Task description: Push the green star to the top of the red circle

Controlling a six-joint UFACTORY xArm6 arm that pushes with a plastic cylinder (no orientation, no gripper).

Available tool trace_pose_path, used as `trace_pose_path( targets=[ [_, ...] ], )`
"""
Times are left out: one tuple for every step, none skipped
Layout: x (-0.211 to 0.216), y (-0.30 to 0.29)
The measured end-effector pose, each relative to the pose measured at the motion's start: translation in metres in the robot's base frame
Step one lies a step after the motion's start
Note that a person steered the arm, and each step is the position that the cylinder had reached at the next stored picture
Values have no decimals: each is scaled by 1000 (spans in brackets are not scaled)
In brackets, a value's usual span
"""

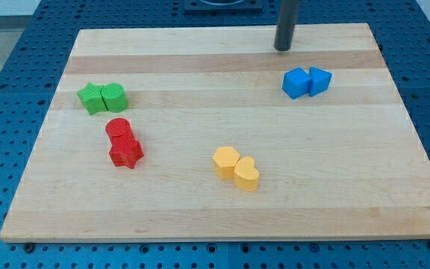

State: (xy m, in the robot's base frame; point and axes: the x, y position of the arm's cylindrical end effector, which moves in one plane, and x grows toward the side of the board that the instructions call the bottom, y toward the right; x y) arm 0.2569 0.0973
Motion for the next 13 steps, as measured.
trace_pose_path(
  targets=[
    [2, -27],
    [2, -47],
    [2, -75],
    [2, -116],
    [2, -155],
    [2, -196],
    [2, -237],
    [3, -280],
    [22, -324],
    [59, -365],
    [87, -388],
    [111, -383],
    [124, -371]
  ],
)
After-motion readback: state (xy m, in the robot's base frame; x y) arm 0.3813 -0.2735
